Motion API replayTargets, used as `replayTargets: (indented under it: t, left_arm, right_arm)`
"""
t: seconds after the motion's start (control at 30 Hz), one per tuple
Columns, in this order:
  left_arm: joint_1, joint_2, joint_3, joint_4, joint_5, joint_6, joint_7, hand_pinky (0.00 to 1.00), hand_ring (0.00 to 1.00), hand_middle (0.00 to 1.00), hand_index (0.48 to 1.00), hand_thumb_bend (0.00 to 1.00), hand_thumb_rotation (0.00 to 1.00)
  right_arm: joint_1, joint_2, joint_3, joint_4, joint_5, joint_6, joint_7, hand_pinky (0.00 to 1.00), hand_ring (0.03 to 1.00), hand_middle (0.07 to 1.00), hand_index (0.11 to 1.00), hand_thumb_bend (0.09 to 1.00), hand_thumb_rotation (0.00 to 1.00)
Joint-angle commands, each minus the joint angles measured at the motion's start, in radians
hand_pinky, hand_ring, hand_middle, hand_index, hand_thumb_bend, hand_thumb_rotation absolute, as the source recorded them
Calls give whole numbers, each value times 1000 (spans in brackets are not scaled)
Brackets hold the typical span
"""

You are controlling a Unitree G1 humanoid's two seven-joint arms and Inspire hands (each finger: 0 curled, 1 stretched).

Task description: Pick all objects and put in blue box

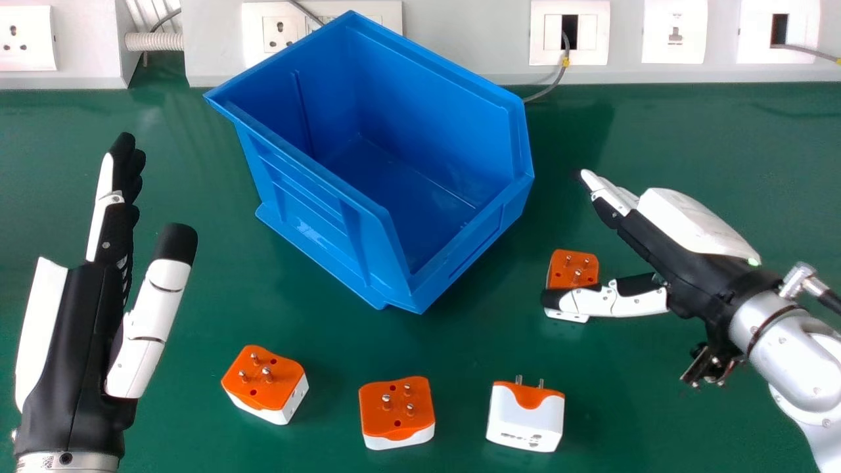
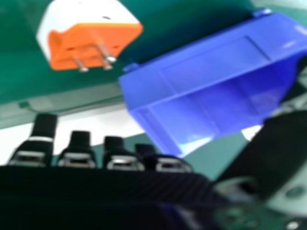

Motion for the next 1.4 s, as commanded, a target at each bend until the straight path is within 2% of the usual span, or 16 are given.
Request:
replayTargets:
  t: [0.0, 0.2, 0.47, 0.63, 1.0, 1.1, 1.37]
  left_arm:
    - [-3, 2, 5, -24, 0, -6, 3, 999, 1000, 1000, 1000, 616, 1000]
    - [-5, 7, 8, -19, -5, -11, 0, 999, 1000, 1000, 1000, 628, 998]
    - [-7, 8, 10, -17, -5, -19, -1, 999, 1000, 1000, 1000, 627, 988]
    - [-9, 10, 11, -18, -4, -18, -2, 999, 1000, 1000, 1000, 627, 985]
    - [-8, 13, 13, -18, -15, -19, -11, 999, 1000, 1000, 1000, 634, 968]
    - [-8, 12, 14, -17, -14, -19, -12, 999, 1000, 1000, 1000, 632, 964]
    - [-7, 10, 14, -20, -14, -22, -14, 999, 1000, 1000, 1000, 632, 961]
  right_arm:
    - [-43, -24, 11, 4, -16, -4, 3, 893, 977, 1000, 1000, 589, 585]
    - [-137, -49, 87, 109, -87, -20, 24, 891, 975, 1000, 998, 616, 603]
    - [-215, -43, 147, 207, -112, 7, 82, 904, 981, 1000, 1000, 605, 601]
    - [-249, -38, 176, 244, -117, 17, 98, 913, 986, 1000, 1000, 606, 594]
    - [-318, -20, 217, 337, -132, 12, 86, 912, 981, 1000, 1000, 604, 529]
    - [-331, -15, 220, 358, -132, 9, 82, 914, 981, 1000, 995, 599, 495]
    - [-374, -11, 257, 388, -171, 16, 89, 916, 979, 1000, 987, 602, 481]
